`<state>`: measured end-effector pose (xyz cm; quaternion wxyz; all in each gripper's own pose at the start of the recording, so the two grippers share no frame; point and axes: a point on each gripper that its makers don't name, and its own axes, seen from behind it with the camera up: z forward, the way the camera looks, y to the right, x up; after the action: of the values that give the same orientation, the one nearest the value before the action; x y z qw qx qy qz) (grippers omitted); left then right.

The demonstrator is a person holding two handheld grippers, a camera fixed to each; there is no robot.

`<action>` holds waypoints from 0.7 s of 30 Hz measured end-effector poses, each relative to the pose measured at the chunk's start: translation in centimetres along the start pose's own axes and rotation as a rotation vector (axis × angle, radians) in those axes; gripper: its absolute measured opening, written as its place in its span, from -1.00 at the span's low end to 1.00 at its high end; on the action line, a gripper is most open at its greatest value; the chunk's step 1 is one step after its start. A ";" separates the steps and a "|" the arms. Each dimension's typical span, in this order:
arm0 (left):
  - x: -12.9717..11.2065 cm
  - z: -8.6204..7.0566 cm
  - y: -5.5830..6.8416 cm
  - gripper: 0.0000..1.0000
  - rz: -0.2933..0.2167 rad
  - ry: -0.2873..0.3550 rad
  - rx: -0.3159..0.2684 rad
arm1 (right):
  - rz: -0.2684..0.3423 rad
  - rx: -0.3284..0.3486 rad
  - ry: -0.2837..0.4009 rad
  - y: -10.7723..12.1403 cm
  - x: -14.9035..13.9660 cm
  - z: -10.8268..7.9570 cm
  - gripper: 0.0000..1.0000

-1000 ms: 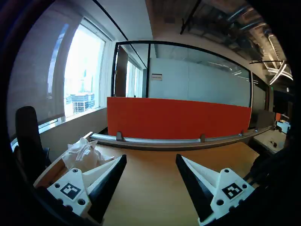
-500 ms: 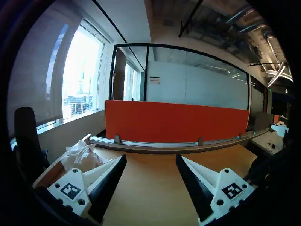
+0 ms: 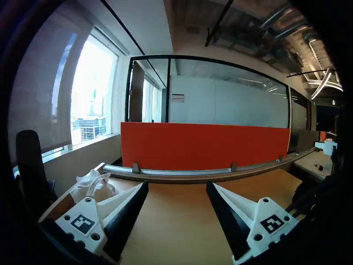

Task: Fold towel

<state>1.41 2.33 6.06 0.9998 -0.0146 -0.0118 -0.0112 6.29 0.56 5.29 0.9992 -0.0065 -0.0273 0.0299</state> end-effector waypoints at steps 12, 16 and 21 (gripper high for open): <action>-4.1 0.0 -1.3 0.95 0.011 0.032 0.016 | 0.011 -0.003 -0.007 -1.5 -1.4 -0.5 1.00; -6.3 -0.3 -1.9 0.95 0.018 0.051 0.033 | 0.004 0.000 -0.013 -2.3 -2.8 -0.5 1.00; -9.0 -0.5 -2.4 0.94 0.019 0.068 0.045 | 0.009 0.006 -0.012 -3.1 -4.3 -0.4 1.00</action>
<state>-7.67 0.11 5.40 0.9997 0.0083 0.0222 -0.0021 2.21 -2.81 4.65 0.9988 -0.0032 -0.0331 0.0348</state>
